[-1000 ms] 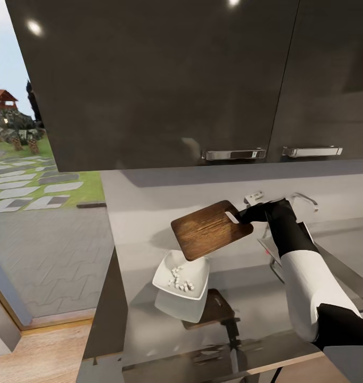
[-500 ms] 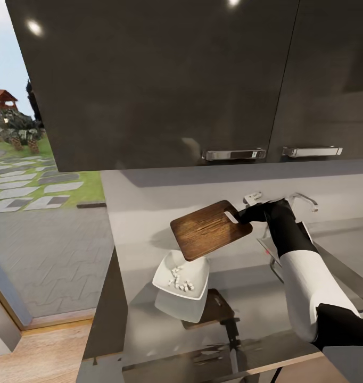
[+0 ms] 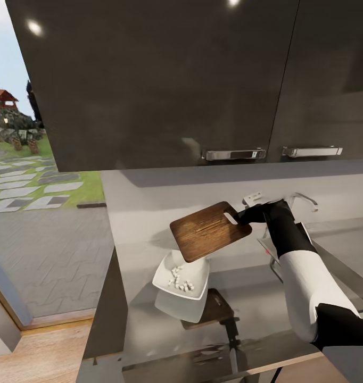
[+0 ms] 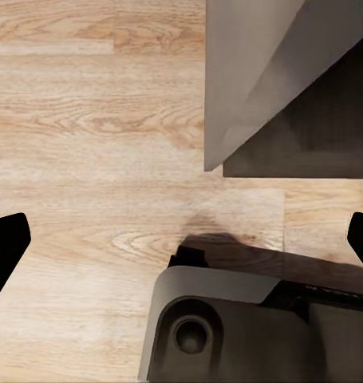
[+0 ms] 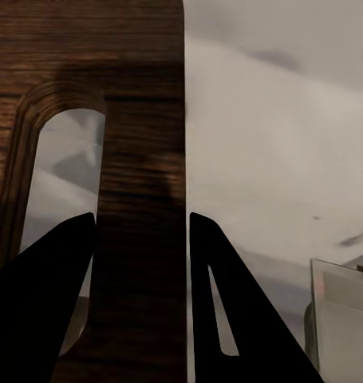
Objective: In the kitchen, take the Vidalia onion out of the sink, dice it on the chopping board with the paring knife, put the diced onion into the bowl on the countertop, then place both the paring knife and the chopping board into the sink.
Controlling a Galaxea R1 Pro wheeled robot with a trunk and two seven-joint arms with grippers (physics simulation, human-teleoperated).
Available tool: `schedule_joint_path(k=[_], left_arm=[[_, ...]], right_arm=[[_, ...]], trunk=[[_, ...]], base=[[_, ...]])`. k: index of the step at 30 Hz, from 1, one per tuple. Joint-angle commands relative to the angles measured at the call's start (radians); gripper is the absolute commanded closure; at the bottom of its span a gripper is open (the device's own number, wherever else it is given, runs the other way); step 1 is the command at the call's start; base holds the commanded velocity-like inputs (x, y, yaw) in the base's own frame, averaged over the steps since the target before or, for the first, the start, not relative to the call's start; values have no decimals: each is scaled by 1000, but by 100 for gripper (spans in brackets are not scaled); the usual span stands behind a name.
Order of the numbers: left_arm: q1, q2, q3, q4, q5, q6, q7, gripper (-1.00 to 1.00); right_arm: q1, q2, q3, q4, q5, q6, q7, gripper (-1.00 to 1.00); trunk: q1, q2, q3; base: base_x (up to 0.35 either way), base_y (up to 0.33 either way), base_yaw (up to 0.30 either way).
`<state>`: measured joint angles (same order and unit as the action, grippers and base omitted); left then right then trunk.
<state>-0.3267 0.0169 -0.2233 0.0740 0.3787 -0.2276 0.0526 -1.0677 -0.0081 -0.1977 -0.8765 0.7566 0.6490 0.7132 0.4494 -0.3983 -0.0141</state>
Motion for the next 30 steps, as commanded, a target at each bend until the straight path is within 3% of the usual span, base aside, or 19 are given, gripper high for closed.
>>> schedule_joint_path(k=[1, 8, 14, 23, 30], left_arm=[[-2, -5, -8, 4, 6, -5, 1, -100], [-2, -14, -8, 4, 6, -3, -1, -100], [-2, -14, -8, 4, 6, -4, 2, -100], [-2, -11, -8, 6, 7, -4, 9, -100], [-2, -6, -8, 6, 8, -4, 10, -100]], right_arm=[[-1, 0, -2, -1, 10, 0, 9, 100], [-1, 1, -2, -1, 10, 0, 9, 100], [-1, 3, 0, 4, 9, 0, 9, 100], [-1, 5, 0, 16, 8, 0, 8, 100], [-1, 19, 0, 48, 9, -13, 7, 100]], trunk=[[1, -2, -1], [1, -2, -1], [1, -2, -1], [1, -2, -1], [1, -2, -1]], base=[[0, 0, 0], [-6, 0, 0], [-225, -106, 0], [-258, -230, 0], [-66, -322, 0]])
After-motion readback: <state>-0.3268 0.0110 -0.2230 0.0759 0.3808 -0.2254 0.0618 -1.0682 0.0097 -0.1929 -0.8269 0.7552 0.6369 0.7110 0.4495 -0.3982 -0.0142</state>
